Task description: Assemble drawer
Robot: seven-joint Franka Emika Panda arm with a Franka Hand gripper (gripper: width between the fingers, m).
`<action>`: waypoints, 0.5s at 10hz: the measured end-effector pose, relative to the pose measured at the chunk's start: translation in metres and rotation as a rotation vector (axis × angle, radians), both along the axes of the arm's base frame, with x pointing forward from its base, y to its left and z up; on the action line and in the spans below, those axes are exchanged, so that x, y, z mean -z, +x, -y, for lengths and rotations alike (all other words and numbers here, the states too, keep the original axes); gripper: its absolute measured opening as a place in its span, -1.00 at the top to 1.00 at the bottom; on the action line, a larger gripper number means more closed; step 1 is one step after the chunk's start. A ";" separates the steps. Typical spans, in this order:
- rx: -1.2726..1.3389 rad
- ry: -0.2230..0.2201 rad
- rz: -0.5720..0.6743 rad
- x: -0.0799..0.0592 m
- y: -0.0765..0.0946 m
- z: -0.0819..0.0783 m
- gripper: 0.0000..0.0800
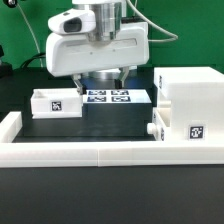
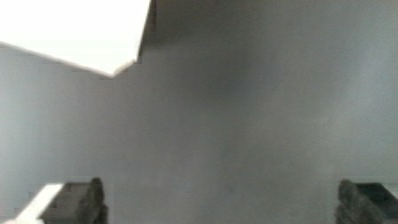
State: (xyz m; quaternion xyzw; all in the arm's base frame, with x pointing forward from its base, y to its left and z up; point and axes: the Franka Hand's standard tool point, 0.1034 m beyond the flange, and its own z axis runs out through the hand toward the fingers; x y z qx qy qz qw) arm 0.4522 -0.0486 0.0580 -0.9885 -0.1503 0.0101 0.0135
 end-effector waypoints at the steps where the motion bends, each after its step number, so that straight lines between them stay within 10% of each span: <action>1: 0.073 -0.002 0.013 0.000 -0.013 0.004 -0.63; 5: 0.217 0.004 0.010 0.003 -0.035 0.015 -0.63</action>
Offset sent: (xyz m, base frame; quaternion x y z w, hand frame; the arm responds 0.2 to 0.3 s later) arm -0.0343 -0.0276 -0.0071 0.0127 0.0114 0.0699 0.9974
